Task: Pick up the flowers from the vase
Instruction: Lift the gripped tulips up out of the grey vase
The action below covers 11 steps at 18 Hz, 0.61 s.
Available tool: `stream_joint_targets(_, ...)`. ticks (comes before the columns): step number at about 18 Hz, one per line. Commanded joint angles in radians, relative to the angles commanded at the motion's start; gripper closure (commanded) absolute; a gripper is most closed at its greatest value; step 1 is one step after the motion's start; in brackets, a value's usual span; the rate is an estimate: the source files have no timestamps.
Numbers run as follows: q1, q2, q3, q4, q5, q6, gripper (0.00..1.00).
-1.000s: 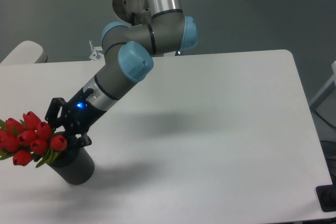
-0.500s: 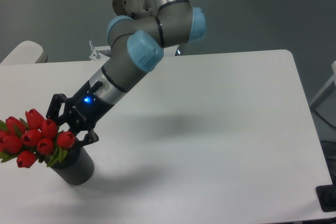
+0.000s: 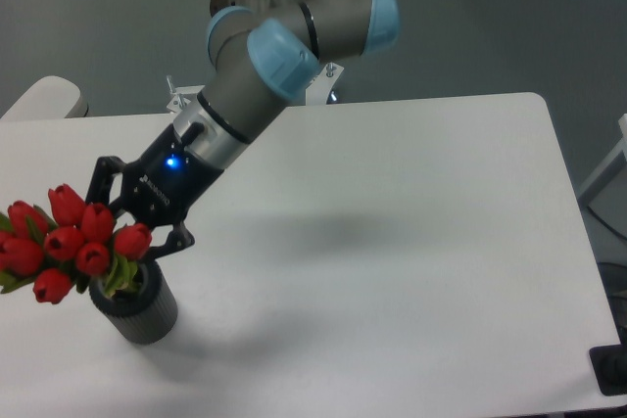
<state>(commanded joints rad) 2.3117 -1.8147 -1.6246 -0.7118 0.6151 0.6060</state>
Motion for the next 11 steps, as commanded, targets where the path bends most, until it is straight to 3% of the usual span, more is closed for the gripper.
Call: stream_joint_targets(11,-0.014,0.080,0.012,-0.002,0.000,-0.110,0.62)
